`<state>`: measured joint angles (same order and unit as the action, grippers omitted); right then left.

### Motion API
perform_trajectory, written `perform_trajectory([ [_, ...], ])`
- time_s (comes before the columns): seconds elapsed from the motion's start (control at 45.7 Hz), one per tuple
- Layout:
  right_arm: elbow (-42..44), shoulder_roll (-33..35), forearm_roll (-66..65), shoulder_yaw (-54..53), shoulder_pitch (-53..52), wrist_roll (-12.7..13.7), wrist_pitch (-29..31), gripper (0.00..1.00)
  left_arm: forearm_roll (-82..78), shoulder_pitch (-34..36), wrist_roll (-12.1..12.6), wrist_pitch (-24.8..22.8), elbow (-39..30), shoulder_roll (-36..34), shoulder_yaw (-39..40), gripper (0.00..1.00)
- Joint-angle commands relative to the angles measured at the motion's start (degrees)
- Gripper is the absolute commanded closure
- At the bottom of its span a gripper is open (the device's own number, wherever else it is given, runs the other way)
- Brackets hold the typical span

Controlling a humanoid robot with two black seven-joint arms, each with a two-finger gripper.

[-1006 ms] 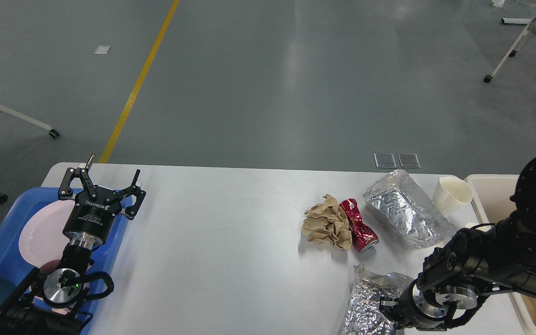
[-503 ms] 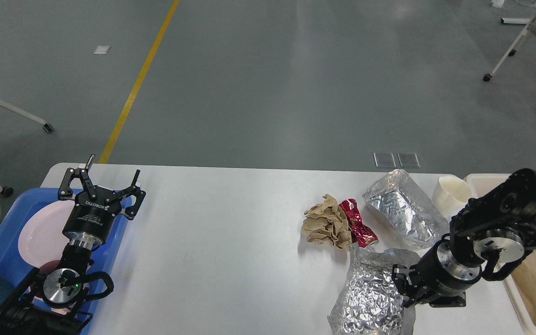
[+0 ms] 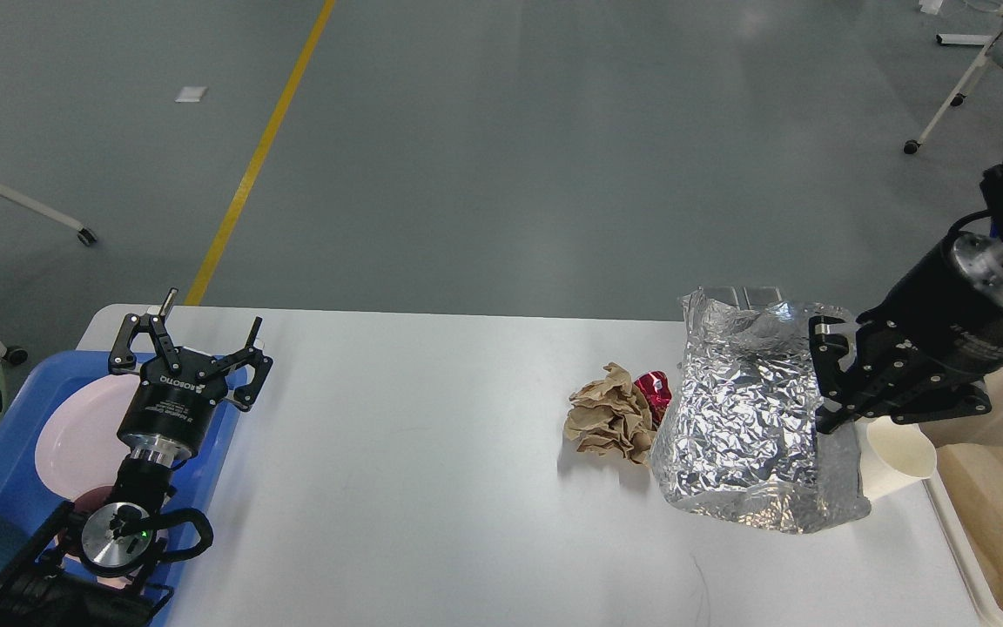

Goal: Tidy desktop
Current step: 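Lift the silver foil, carry it into the beige bin, release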

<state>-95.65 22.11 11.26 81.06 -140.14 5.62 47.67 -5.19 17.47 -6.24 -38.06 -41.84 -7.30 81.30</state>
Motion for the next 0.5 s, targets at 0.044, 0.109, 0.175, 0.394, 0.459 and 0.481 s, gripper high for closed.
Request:
perform_trajectory([
  [0.044, 0.6, 0.6, 0.0, 2.0, -0.4, 0.0, -0.6, 1.0, 0.0, 0.0, 0.0, 0.0, 0.0, 0.0, 0.0, 0.04],
  [0.109, 2.0, 1.8, 0.0, 5.3, -0.3, -0.1, -1.4, 1.0, 0.0, 0.0, 0.0, -0.1, 0.0, 0.0, 0.0, 0.03],
  [0.175, 5.0, 2.8, 0.0, 8.7, 0.2, 0.0, -2.4, 1.0, 0.0, 0.0, 0.0, 0.0, 0.0, 0.0, 0.0, 0.03],
  [0.394, 19.6, 12.9, -0.2, 14.9, 10.9, 0.3, -6.7, 1.0, 0.0, -0.1, 0.0, -0.1, 0.0, 0.0, 0.0, 0.04],
  [0.459, 23.9, 16.7, -0.5, 14.5, 16.0, 0.3, -8.9, 1.0, 0.0, 0.0, 0.0, -0.1, 0.0, 0.0, 0.0, 0.03],
  [0.481, 25.1, 17.6, -0.6, 14.3, 17.9, 0.3, -10.0, 1.0, 0.0, -0.1, 0.0, 0.0, 0.0, 0.0, 0.0, 0.04],
])
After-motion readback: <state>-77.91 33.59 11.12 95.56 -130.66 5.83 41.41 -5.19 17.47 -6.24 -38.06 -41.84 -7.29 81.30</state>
